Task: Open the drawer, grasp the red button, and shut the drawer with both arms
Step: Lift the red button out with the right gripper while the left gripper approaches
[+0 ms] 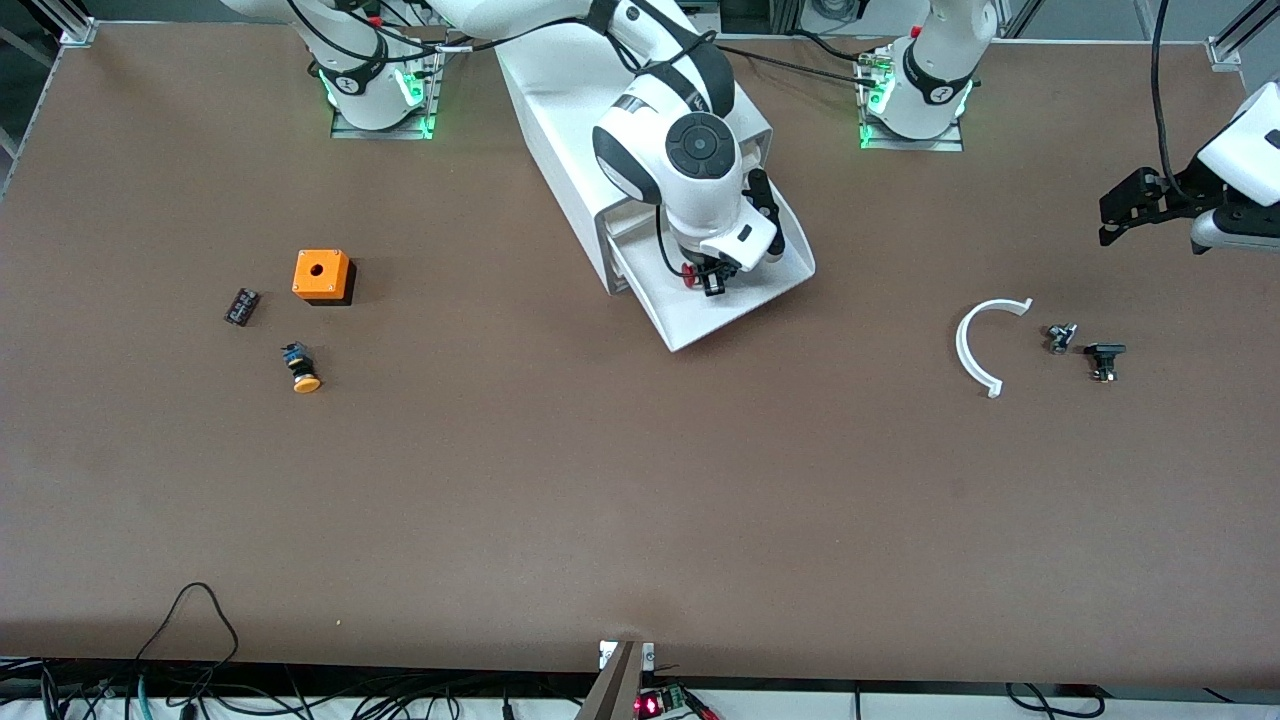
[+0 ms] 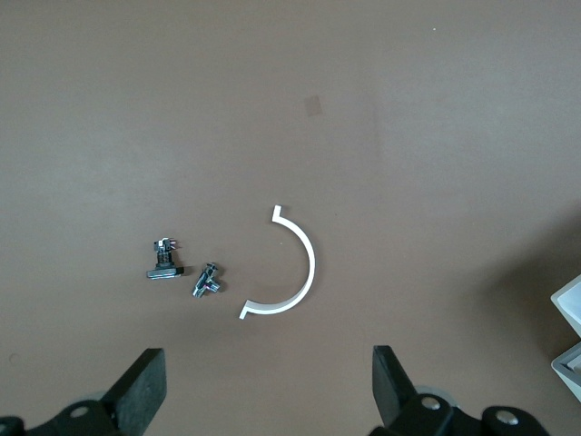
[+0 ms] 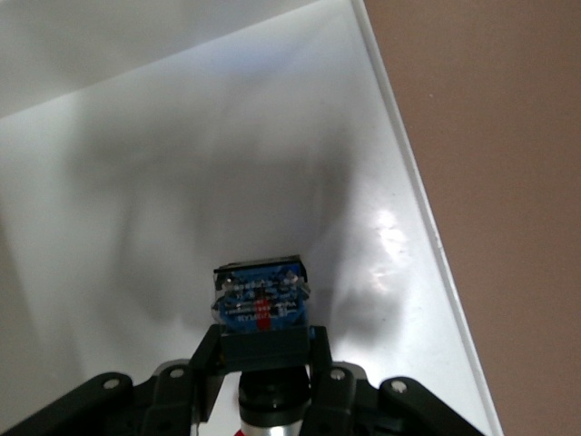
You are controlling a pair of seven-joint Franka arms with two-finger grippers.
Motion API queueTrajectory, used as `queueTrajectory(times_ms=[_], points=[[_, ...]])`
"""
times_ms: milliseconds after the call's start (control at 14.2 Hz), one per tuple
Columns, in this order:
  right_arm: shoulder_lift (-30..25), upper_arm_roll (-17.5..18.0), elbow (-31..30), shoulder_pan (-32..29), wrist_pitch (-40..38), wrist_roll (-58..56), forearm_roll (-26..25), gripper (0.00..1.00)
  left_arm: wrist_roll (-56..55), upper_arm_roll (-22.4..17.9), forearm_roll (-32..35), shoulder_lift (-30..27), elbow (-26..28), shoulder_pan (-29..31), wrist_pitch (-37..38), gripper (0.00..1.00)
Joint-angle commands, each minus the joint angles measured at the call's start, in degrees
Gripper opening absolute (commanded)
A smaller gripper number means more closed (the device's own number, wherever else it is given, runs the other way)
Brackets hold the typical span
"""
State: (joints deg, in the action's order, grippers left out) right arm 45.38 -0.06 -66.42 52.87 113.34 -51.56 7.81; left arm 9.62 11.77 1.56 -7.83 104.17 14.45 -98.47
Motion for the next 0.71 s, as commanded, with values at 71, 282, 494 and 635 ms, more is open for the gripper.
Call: queueTrajectory(times_ms=[71,282,494,635], points=[[-1.77,-0.12,1.3,0.39,-0.4,0.58,-0.25,0.27,-0.48,-0.26,0.9,0.36,-1.34,-0.56,0.82,1.0],[-7.21,-0.12,-0.8,-1.97,-0.92,2.85,-0.25,0.25,-0.56,-0.08,0.9,0.54,-1.34,-0.65,0.74,1.0],[-11.62,-0.12,-3.71,-6.28,-0.22,10.66,0.1,0.25,-3.62,0.62,0.64,3.51,-0.64,-1.7,-2.14,1.0],[-13.02,-0.38,-4.5,-8.48,-0.22,18.64,-0.16,0.25,-11.77,3.15,0.55,7.63,1.37,-3.46,-8.11,1.0]])
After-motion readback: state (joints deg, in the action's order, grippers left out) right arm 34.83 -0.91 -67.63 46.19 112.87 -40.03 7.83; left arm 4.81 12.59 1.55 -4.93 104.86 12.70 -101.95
